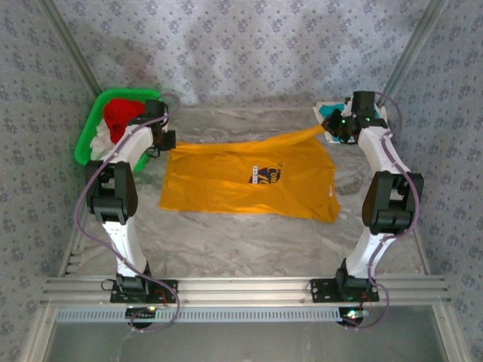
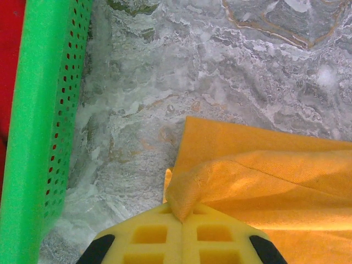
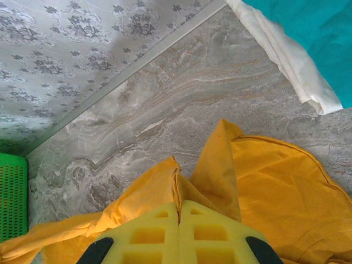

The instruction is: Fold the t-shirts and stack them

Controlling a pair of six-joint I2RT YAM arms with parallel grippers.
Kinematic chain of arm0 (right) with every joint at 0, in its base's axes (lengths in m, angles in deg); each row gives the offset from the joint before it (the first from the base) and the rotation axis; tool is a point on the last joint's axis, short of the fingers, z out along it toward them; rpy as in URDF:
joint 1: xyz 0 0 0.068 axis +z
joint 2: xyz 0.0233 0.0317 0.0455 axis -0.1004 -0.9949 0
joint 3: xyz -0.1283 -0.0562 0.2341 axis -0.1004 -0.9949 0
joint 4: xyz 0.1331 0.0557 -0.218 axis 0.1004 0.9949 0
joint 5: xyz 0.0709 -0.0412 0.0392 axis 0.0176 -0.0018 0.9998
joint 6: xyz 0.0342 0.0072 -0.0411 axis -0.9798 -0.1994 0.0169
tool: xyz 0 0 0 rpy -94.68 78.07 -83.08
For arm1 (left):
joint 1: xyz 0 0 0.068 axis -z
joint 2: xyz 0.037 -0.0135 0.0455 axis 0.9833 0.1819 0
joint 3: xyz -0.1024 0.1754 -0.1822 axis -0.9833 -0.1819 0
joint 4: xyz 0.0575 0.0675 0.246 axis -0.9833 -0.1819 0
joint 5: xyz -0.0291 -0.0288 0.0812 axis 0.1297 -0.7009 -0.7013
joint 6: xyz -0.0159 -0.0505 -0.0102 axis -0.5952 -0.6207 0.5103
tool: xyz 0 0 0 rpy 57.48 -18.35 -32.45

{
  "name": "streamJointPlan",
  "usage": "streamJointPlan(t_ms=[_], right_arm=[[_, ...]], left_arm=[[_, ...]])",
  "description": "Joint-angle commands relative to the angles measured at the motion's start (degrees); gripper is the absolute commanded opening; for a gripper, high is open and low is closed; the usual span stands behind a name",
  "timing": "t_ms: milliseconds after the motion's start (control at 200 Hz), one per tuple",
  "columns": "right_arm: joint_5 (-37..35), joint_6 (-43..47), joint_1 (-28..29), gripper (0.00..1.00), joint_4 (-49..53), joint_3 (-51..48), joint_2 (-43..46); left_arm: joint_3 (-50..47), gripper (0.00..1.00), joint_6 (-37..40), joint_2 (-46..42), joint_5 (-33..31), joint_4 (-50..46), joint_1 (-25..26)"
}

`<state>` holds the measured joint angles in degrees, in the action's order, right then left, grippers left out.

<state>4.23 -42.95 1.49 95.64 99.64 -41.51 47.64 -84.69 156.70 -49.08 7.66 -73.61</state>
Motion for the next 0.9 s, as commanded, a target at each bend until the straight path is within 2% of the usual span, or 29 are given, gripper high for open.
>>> streamJointPlan(t_ms=[0,485,680,894], right_arm=[[-0.48,0.40,-0.60,0.00,-0.68,-0.44,5.00],[-2.26,-1.30,-0.57,0.00,-3.55,-15.37,12.40],[-2.56,-1.06,-0.84,0.00,-2.91,-13.72,11.95],[-3.22,-0.79,-0.94,0.00,-2.26,-6.82,9.02]], left_arm=[[0.97,0.00,-0.25,-4.42,-1.24,-0.01,-0.02],[-8.86,0.00,-1.15,-5.90,-3.58,1.92,0.50],[-4.11,0.00,0.15,-3.54,-3.95,0.49,0.50],[7.94,0.00,1.94,1.44,-3.34,-2.68,0.59]])
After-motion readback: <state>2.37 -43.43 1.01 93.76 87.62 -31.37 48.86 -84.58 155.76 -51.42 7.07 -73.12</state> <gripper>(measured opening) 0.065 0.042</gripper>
